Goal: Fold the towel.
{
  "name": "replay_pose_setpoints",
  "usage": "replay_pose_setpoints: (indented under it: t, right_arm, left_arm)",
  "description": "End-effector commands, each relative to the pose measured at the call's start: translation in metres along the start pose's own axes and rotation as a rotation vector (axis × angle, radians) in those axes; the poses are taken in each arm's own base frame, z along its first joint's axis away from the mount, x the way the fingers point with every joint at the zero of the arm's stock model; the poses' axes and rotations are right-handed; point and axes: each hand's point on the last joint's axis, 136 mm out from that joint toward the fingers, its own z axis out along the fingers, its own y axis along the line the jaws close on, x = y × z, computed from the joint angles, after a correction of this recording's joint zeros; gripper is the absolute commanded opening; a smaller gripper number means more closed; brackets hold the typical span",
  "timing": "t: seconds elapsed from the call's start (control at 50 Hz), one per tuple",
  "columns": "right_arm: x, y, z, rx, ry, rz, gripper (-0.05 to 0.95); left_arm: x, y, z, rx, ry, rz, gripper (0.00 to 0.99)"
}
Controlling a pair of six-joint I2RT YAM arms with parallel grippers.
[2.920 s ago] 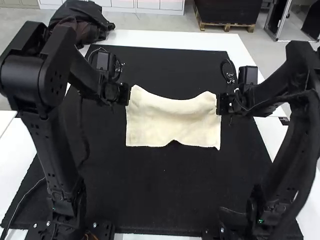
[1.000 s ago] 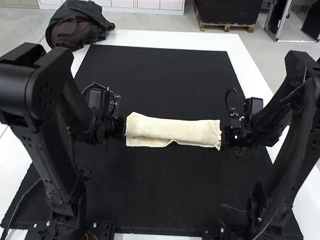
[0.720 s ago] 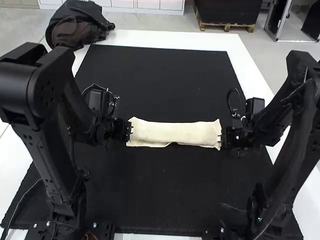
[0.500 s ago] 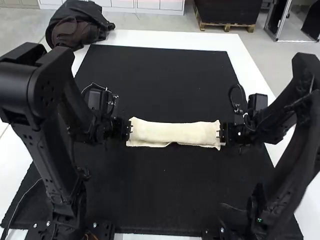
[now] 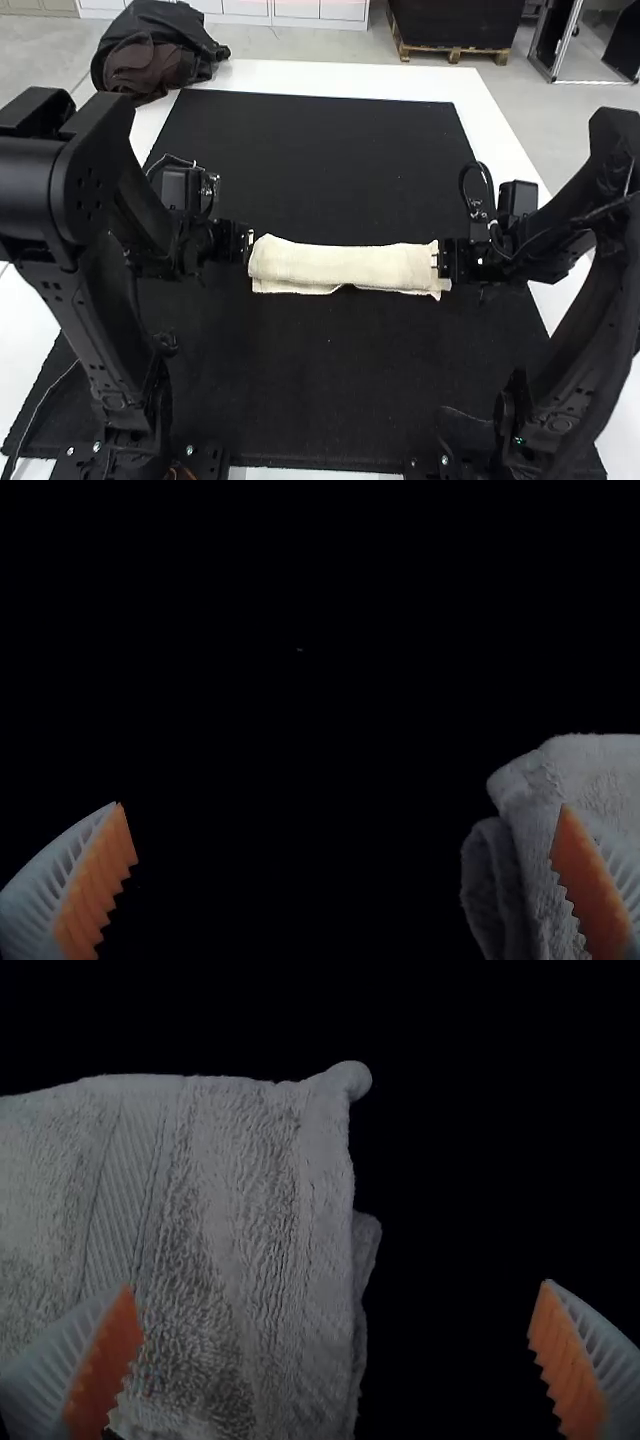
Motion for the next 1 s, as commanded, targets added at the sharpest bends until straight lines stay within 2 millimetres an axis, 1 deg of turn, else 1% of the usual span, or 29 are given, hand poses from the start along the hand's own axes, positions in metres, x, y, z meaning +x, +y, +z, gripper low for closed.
replay_pose_setpoints:
  t: [0.0,0.1,0.32,0.54,0.74,0.98]
  right_arm:
    - [-0.018,-0.005,0.005,0.003,-0.03,0.01,0.89]
    - [-0.016,-0.006,0.013,-0.006,-0.008,0.022,0.89]
    - [-0.009,-0.006,0.023,-0.019,0.024,0.037,0.89]
    - [0.002,0.005,0.035,-0.048,0.065,0.034,0.89]
    - [0.003,0.014,0.041,-0.062,0.068,0.028,0.89]
    - [0.008,0.016,0.047,-0.06,0.081,0.027,0.89]
  left_arm:
    - [-0.03,0.004,-0.003,-0.011,-0.067,-0.001,0.967]
    - [-0.037,0.003,-0.006,-0.011,-0.072,0.0,0.967]
    - [-0.049,0.002,-0.014,-0.01,-0.094,0.002,0.967]
    - [-0.05,0.0,-0.018,-0.004,-0.093,0.002,0.967]
    - [-0.051,0.0,-0.02,-0.004,-0.093,0.002,0.967]
    - [-0.056,-0.001,-0.027,-0.005,-0.105,0.005,0.967]
